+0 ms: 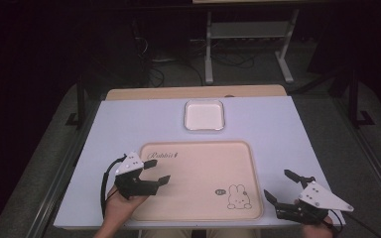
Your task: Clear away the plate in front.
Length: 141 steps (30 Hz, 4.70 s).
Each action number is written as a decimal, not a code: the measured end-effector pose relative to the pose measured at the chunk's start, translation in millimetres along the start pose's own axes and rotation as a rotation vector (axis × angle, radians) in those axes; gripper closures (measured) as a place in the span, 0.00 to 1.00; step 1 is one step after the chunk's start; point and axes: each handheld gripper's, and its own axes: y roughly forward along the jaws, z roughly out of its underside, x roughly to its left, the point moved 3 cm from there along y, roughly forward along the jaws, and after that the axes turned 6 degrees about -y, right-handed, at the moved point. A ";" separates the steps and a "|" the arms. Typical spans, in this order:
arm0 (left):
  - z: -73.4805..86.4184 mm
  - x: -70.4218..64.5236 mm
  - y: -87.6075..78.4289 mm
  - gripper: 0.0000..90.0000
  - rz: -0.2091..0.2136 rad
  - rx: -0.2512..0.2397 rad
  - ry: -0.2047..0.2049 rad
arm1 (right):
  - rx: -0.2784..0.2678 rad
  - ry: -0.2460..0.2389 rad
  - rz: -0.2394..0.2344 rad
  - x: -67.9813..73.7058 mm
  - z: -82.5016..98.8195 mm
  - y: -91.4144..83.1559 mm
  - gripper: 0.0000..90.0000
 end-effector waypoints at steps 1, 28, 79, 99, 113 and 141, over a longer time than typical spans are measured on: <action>0.0 0.0 0.0 0.30 0.000 0.000 0.000 | 0.000 0.000 0.000 0.0 0.0 0.0 0.14; -58.4 6.5 46.1 0.36 0.034 0.033 0.031 | -0.011 0.014 0.005 -2.4 0.1 0.8 0.14; -144.9 114.0 177.6 0.48 -0.190 0.208 -0.229 | -0.015 0.026 0.005 -5.8 2.6 -0.6 0.14; -120.7 142.0 188.1 0.64 -0.272 0.303 -0.431 | -0.022 0.033 0.010 -7.4 3.4 -2.5 0.14; -110.0 143.7 197.6 0.79 -0.300 0.368 -0.476 | -0.026 0.029 0.009 -7.4 3.3 -3.3 0.14; -103.8 147.8 185.0 0.99 -0.262 0.185 -0.692 | -0.030 0.034 0.006 -7.3 3.2 -4.5 0.14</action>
